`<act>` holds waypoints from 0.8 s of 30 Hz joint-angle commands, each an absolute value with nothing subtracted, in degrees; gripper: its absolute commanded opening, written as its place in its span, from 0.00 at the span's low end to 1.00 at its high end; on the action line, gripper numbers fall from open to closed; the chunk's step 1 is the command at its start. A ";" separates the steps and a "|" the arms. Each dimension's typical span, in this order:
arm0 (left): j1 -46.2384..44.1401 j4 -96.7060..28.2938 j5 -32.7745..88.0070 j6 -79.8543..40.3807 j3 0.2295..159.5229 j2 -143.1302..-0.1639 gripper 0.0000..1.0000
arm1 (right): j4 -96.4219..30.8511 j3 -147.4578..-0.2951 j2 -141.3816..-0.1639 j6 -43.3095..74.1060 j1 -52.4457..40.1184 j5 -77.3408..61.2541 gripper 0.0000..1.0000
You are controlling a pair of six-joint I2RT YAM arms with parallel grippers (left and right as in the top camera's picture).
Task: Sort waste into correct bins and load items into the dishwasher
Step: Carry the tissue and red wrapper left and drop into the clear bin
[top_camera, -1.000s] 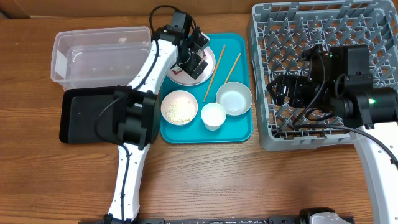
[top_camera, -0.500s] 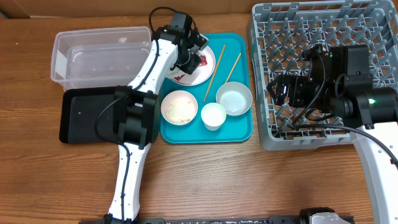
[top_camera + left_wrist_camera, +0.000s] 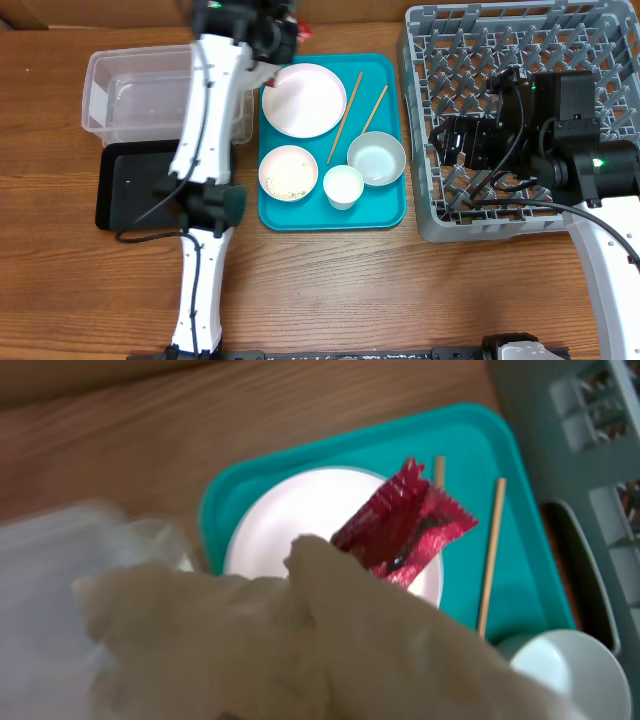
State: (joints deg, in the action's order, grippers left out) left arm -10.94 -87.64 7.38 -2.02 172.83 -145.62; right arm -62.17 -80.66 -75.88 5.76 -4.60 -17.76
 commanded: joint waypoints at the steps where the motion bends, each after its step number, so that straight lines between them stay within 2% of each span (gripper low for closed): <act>1: -6.04 -94.39 2.28 -13.54 178.17 -144.27 0.04 | -61.78 -81.82 -75.20 5.76 -4.91 -17.67 1.00; 5: -1.96 -96.79 0.62 -16.64 176.20 -144.31 0.04 | -60.97 -81.82 -75.20 5.78 -4.91 -17.69 1.00; 11: 2.07 -92.66 -0.60 -17.39 167.15 -145.01 0.04 | -61.01 -81.82 -75.20 5.76 -4.91 -17.69 1.00; 12: 2.39 -92.05 -0.60 -17.39 165.34 -145.01 0.15 | -61.04 -81.82 -75.20 5.76 -4.91 -17.69 1.00; 13: 2.72 -91.57 -0.62 -17.34 163.59 -145.01 0.33 | -61.04 -81.82 -75.20 5.76 -4.91 -17.69 1.00; 16: 3.38 -90.50 -0.58 -16.56 159.94 -145.01 0.54 | -61.04 -81.82 -75.20 5.76 -4.91 -17.69 1.00; 17: 3.55 -90.28 -0.60 -16.10 159.44 -145.01 0.66 | -61.04 -81.82 -75.20 5.76 -4.91 -17.69 1.00; 18: 3.70 -90.13 -0.58 -15.46 159.39 -145.01 0.73 | -61.04 -81.82 -75.20 5.76 -4.91 -17.69 1.00; 22: 4.03 -89.73 -0.19 -14.00 161.14 -144.51 0.87 | -60.99 -81.82 -75.20 5.76 -4.91 -17.69 1.00; 24: 4.19 -90.41 -0.21 -13.39 163.33 -143.96 0.90 | -60.90 -81.82 -75.20 5.76 -4.91 -17.69 1.00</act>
